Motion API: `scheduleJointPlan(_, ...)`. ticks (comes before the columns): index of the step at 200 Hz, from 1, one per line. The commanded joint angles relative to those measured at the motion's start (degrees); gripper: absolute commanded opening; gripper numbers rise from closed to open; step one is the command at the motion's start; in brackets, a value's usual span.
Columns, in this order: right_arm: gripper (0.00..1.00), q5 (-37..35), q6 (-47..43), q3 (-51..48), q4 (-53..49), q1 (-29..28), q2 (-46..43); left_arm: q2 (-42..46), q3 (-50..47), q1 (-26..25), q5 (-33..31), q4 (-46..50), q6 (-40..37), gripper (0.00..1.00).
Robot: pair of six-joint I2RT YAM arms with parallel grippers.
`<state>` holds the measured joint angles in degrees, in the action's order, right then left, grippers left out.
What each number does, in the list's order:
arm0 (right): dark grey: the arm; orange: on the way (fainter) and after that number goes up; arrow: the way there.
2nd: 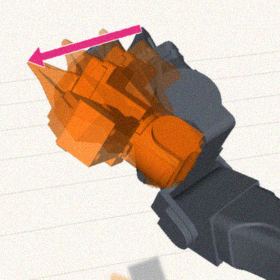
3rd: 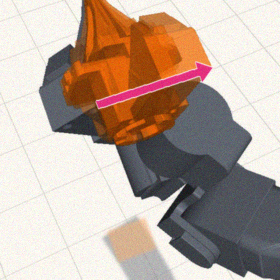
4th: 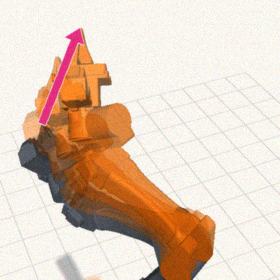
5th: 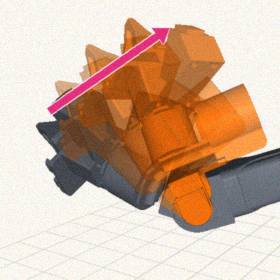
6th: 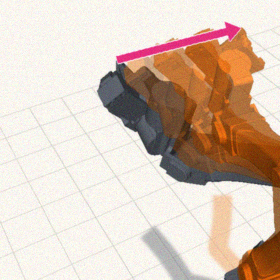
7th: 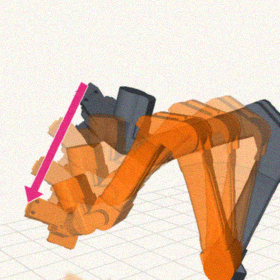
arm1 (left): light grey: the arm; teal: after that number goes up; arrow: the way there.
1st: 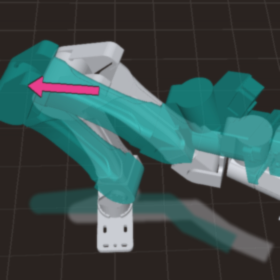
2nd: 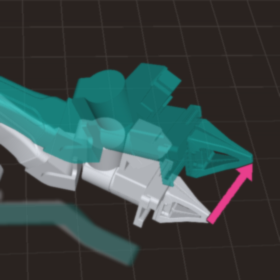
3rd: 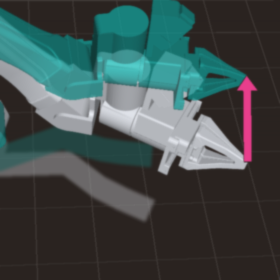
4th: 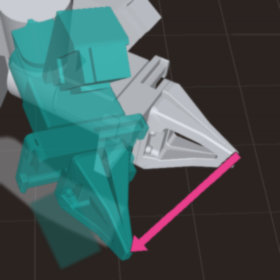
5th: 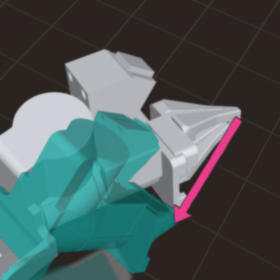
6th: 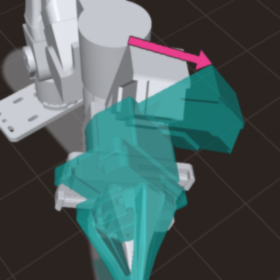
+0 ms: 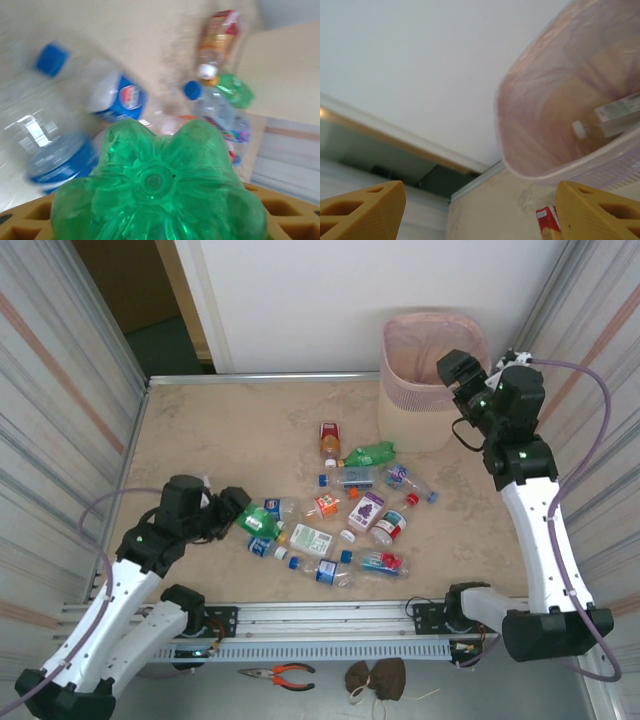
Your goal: Put the plastic bottles in the bin
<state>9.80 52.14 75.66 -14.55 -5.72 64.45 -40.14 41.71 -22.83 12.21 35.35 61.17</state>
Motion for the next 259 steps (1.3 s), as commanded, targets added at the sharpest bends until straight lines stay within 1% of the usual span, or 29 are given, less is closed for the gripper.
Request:
scheduleJointPlan(1, 0.77, 13.29, -8.58, -2.49, 8.58, -1.31, -2.23, -2.02, 3.64, 1.30, 8.87, -13.48, -16.69, 0.50)
scheduleJointPlan(25, 0.76, 20.83, -15.74, -3.90, 8.82, -4.17, -3.12, -5.96, 6.73, 2.49, 18.37, -21.40, -23.73, 0.49)
scheduleJointPlan(44, 0.76, 23.97, -20.57, -5.57, 9.42, -7.63, -4.18, -9.69, 10.14, 2.60, 24.42, -26.39, -27.92, 0.50)
scheduleJointPlan(67, 0.76, 25.20, -26.09, -7.08, 9.45, -12.40, -5.52, -13.72, 14.21, 2.61, 31.29, -30.76, -31.70, 0.49)
scheduleJointPlan(120, 0.80, 26.45, -38.32, -8.78, 8.57, -23.92, -7.44, -19.02, 20.82, 2.57, 42.94, -41.48, -36.34, 0.49)
scheduleJointPlan(155, 0.84, 25.05, -44.52, -7.98, 7.68, -30.80, -7.28, -21.78, 25.08, 2.36, 48.86, -43.81, -37.79, 0.48)
scheduleJointPlan(180, 0.86, 24.21, -46.17, -6.34, 6.89, -34.51, -5.77, -23.36, 27.56, 1.31, 51.86, -44.42, -39.02, 0.47)
scheduleJointPlan(212, 0.87, 24.25, -46.86, -3.13, 5.59, -37.20, -2.92, -25.36, 31.00, -1.04, 55.71, -43.31, -41.97, 0.47)
scheduleJointPlan(234, 0.88, 25.84, -47.48, -1.20, 4.99, -38.40, -1.24, -26.93, 34.27, -2.61, 58.19, -39.20, -45.82, 0.47)
scheduleJointPlan(259, 0.87, 26.67, -48.28, 0.53, 3.53, -39.41, 0.31, -28.19, 37.18, -3.86, 59.45, -35.00, -49.51, 0.47)
